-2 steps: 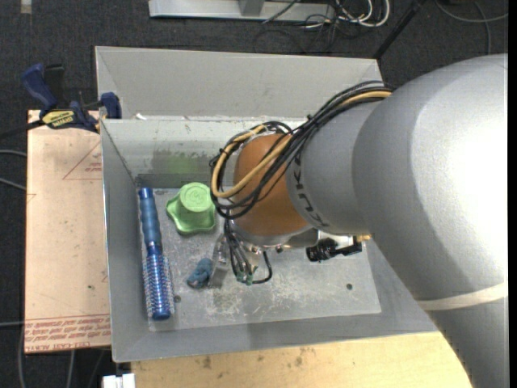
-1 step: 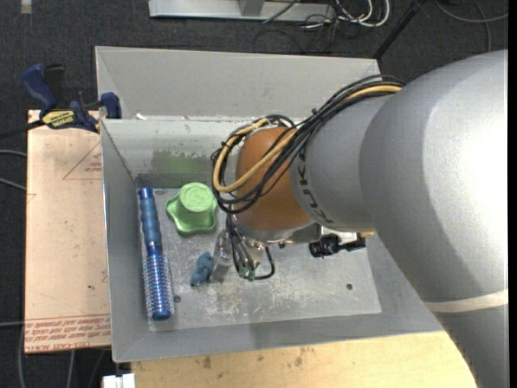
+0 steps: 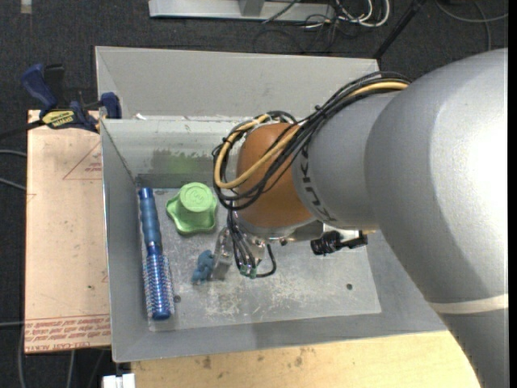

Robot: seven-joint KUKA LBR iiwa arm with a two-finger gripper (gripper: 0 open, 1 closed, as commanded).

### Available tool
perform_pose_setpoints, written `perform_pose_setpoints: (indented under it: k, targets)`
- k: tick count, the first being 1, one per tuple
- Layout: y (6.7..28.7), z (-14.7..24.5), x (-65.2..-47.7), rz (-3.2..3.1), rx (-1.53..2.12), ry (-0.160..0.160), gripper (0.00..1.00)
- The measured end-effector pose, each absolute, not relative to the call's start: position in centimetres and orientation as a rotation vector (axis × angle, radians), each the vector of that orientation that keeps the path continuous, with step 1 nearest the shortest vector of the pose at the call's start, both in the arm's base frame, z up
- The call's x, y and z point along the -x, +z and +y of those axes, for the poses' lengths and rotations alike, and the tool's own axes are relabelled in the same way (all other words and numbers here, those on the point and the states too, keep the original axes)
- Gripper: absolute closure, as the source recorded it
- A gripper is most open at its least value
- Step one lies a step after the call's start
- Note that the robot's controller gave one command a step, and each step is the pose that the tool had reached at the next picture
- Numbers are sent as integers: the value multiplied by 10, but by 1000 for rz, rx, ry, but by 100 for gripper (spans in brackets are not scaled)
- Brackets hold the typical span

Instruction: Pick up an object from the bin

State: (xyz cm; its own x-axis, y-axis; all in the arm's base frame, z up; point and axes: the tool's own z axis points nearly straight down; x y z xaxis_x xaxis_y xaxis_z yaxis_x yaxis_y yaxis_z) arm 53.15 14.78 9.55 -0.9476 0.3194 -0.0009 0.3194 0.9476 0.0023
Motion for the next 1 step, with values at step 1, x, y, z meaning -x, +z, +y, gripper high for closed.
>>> perform_pose_setpoints:
  k: [1]
  targets:
    - [181,148,-533,3093,-504,7,100]
